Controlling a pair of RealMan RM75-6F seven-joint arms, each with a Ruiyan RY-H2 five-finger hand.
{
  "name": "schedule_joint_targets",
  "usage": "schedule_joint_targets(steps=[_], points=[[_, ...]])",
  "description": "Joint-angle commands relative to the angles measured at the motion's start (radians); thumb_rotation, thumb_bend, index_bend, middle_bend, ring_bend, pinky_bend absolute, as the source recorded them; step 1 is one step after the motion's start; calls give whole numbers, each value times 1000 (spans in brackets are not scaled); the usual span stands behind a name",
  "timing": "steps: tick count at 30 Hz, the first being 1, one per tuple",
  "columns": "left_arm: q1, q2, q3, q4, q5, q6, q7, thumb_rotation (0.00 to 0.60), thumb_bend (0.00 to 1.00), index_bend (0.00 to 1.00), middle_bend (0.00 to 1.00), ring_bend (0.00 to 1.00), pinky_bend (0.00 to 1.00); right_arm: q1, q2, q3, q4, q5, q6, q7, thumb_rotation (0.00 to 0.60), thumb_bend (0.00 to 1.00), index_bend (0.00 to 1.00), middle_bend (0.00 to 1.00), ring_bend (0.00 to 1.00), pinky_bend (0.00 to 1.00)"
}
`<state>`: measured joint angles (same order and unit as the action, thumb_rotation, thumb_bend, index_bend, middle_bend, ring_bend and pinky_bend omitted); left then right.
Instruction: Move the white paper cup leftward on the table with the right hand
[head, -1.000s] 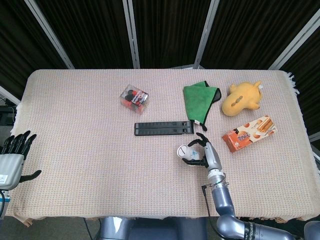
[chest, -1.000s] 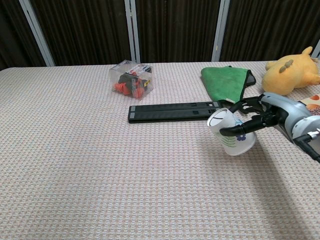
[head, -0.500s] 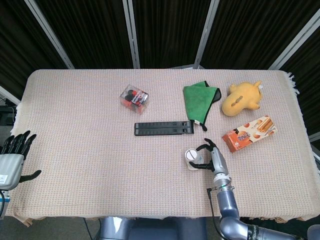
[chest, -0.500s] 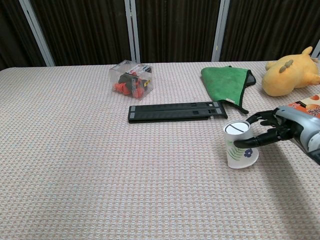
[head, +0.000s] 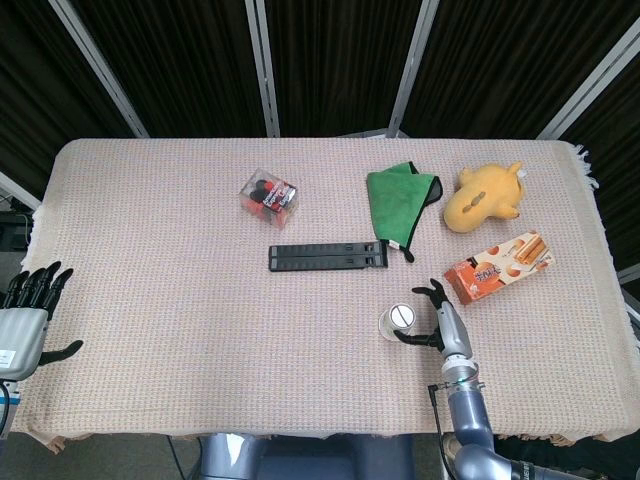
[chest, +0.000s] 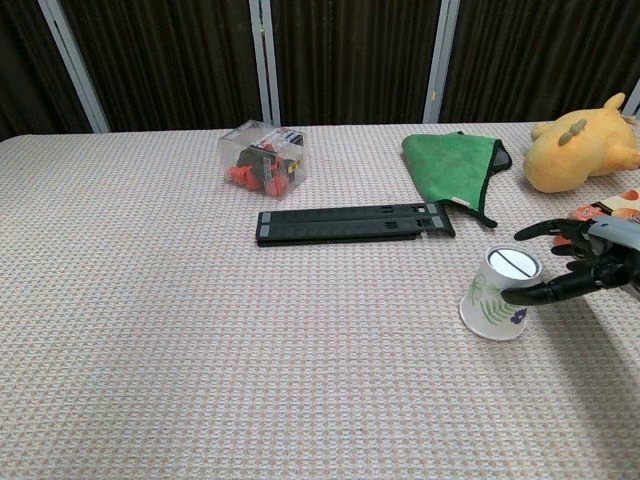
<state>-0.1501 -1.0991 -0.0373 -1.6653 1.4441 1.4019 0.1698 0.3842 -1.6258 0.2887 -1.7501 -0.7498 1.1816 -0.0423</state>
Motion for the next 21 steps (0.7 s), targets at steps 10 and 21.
schedule_joint_targets(steps=[10, 21], points=[[0, 1, 0, 1, 1, -1, -3, 600, 0, 0, 0, 0, 0, -44, 130, -57, -83, -105, 39, -50, 600, 151, 107, 0, 0, 0], [1, -3, -4, -2, -8, 1, 5, 600, 0, 0, 0, 0, 0, -124, 408, -112, -78, -420, 132, -23, 600, 118, 48, 0, 0, 0]])
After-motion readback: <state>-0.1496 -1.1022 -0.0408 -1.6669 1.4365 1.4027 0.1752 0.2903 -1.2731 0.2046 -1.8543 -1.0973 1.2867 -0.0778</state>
